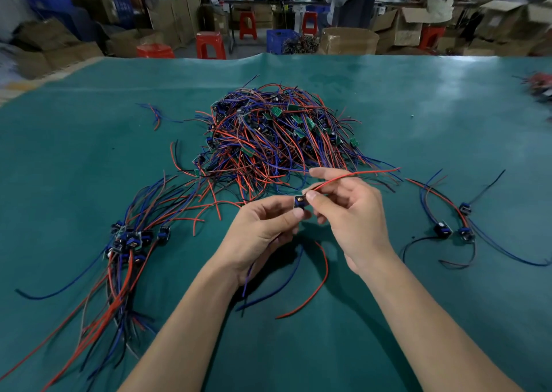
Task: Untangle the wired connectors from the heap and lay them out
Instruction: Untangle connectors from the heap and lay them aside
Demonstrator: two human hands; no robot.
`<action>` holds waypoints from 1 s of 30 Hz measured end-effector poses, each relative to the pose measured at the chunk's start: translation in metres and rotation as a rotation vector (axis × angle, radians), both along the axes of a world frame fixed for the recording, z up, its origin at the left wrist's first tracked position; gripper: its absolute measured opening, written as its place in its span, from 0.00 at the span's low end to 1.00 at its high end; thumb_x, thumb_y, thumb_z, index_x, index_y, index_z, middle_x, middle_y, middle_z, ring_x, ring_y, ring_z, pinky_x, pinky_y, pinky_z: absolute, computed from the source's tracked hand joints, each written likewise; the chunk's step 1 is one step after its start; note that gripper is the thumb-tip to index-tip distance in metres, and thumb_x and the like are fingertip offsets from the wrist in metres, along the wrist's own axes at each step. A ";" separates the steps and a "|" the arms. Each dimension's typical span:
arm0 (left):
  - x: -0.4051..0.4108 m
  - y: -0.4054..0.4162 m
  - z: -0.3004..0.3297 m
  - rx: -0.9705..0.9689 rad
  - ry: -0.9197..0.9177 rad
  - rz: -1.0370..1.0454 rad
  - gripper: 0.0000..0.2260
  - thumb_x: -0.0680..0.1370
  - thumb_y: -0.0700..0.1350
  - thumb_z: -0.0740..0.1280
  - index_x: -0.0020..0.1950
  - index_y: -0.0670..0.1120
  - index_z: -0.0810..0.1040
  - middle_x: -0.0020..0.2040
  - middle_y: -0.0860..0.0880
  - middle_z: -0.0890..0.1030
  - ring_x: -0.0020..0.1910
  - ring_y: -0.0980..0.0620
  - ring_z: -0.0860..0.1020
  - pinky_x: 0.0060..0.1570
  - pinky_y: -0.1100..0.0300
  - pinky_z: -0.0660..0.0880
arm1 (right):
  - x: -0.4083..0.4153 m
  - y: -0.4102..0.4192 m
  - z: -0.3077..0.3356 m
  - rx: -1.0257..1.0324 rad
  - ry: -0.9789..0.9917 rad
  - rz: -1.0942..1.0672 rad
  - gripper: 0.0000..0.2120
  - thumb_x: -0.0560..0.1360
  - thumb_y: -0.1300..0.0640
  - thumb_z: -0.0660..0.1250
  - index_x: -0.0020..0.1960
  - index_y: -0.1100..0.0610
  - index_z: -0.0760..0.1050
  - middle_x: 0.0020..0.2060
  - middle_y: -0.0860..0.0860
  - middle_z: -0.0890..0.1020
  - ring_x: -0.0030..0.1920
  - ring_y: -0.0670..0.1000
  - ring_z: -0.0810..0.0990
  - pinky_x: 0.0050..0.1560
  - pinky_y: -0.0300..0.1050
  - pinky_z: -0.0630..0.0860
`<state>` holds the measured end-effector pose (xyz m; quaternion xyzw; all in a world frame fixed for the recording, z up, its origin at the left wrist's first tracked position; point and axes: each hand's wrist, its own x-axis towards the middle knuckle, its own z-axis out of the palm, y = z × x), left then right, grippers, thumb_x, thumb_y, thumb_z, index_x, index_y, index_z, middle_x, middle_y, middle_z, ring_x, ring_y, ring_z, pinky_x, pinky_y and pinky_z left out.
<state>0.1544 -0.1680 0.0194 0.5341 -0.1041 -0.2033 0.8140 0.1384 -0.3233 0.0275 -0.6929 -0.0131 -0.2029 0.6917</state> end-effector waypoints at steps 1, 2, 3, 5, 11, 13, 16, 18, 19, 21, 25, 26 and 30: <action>0.000 0.000 0.000 0.005 0.003 0.017 0.10 0.68 0.40 0.73 0.49 0.44 0.84 0.46 0.45 0.82 0.33 0.58 0.76 0.37 0.69 0.75 | 0.000 0.000 0.000 0.032 0.015 0.004 0.08 0.70 0.61 0.74 0.49 0.55 0.84 0.40 0.50 0.86 0.32 0.47 0.80 0.31 0.38 0.74; 0.001 0.001 0.000 0.003 0.005 0.025 0.08 0.69 0.40 0.73 0.47 0.45 0.84 0.44 0.46 0.82 0.33 0.58 0.76 0.36 0.69 0.74 | 0.000 0.000 0.000 0.070 0.033 0.014 0.07 0.70 0.62 0.74 0.48 0.54 0.85 0.38 0.51 0.86 0.32 0.47 0.79 0.31 0.39 0.74; 0.001 0.001 -0.001 -0.001 0.003 0.020 0.06 0.70 0.41 0.72 0.46 0.45 0.85 0.43 0.47 0.83 0.32 0.58 0.76 0.36 0.68 0.74 | -0.001 0.000 0.000 0.115 0.054 0.029 0.07 0.71 0.63 0.75 0.47 0.54 0.85 0.37 0.51 0.85 0.32 0.47 0.78 0.32 0.39 0.74; 0.000 0.001 0.001 0.005 -0.017 -0.011 0.06 0.74 0.42 0.70 0.48 0.45 0.84 0.43 0.46 0.83 0.32 0.57 0.74 0.37 0.67 0.72 | -0.001 0.000 0.001 0.193 0.106 0.070 0.06 0.73 0.65 0.74 0.46 0.56 0.86 0.38 0.51 0.86 0.32 0.47 0.77 0.32 0.39 0.73; -0.002 -0.001 0.003 0.088 -0.077 -0.078 0.08 0.83 0.43 0.60 0.52 0.41 0.77 0.41 0.46 0.81 0.32 0.55 0.74 0.35 0.62 0.63 | -0.003 0.002 0.003 0.052 0.100 0.057 0.10 0.78 0.69 0.69 0.44 0.57 0.84 0.41 0.49 0.86 0.31 0.45 0.76 0.33 0.37 0.73; -0.001 -0.001 0.002 0.107 -0.085 -0.090 0.08 0.83 0.43 0.59 0.50 0.41 0.76 0.39 0.47 0.80 0.31 0.56 0.74 0.32 0.64 0.63 | -0.003 0.002 0.002 -0.054 0.090 0.006 0.10 0.78 0.68 0.69 0.45 0.56 0.83 0.40 0.48 0.86 0.32 0.43 0.77 0.35 0.37 0.73; -0.001 -0.002 0.001 0.105 -0.093 -0.096 0.08 0.83 0.42 0.59 0.51 0.39 0.74 0.38 0.47 0.79 0.30 0.55 0.73 0.27 0.68 0.63 | 0.000 0.002 0.001 -0.102 0.092 -0.036 0.11 0.77 0.68 0.69 0.45 0.54 0.83 0.36 0.46 0.84 0.33 0.42 0.78 0.38 0.41 0.73; 0.000 -0.001 0.001 0.114 -0.105 -0.102 0.08 0.84 0.42 0.58 0.51 0.40 0.74 0.38 0.48 0.78 0.30 0.56 0.73 0.27 0.68 0.63 | 0.001 0.003 0.002 -0.095 0.098 -0.051 0.11 0.77 0.68 0.69 0.43 0.53 0.83 0.35 0.45 0.84 0.32 0.42 0.77 0.39 0.41 0.73; 0.000 -0.001 0.001 0.129 -0.113 -0.107 0.08 0.84 0.42 0.58 0.51 0.41 0.75 0.38 0.49 0.78 0.30 0.56 0.73 0.30 0.66 0.62 | 0.001 0.002 0.003 -0.082 0.099 -0.063 0.11 0.77 0.67 0.69 0.42 0.53 0.83 0.34 0.45 0.83 0.32 0.42 0.76 0.38 0.42 0.72; 0.000 0.000 0.001 0.168 -0.125 -0.112 0.08 0.84 0.43 0.59 0.50 0.43 0.76 0.38 0.51 0.78 0.31 0.56 0.73 0.33 0.62 0.60 | 0.002 -0.003 0.005 -0.034 0.094 -0.095 0.11 0.78 0.67 0.68 0.42 0.54 0.82 0.33 0.45 0.82 0.32 0.44 0.74 0.35 0.42 0.72; -0.003 -0.002 0.002 0.174 -0.150 -0.133 0.08 0.84 0.42 0.58 0.51 0.42 0.75 0.37 0.51 0.76 0.31 0.56 0.73 0.31 0.64 0.61 | 0.005 -0.018 0.011 0.138 0.077 -0.173 0.12 0.79 0.70 0.66 0.40 0.57 0.80 0.36 0.46 0.83 0.30 0.45 0.73 0.28 0.38 0.71; -0.003 -0.002 0.002 0.170 -0.150 -0.135 0.08 0.84 0.41 0.58 0.51 0.41 0.75 0.37 0.51 0.76 0.32 0.56 0.74 0.30 0.66 0.62 | 0.005 -0.021 0.012 0.199 0.073 -0.200 0.13 0.79 0.70 0.65 0.40 0.57 0.79 0.38 0.46 0.83 0.30 0.45 0.72 0.28 0.38 0.71; -0.003 -0.002 0.003 0.144 -0.124 -0.107 0.07 0.84 0.39 0.57 0.52 0.40 0.74 0.38 0.49 0.76 0.32 0.55 0.74 0.30 0.66 0.64 | 0.007 -0.036 0.015 0.445 0.102 -0.386 0.11 0.81 0.66 0.65 0.42 0.58 0.79 0.36 0.50 0.82 0.27 0.45 0.71 0.27 0.38 0.69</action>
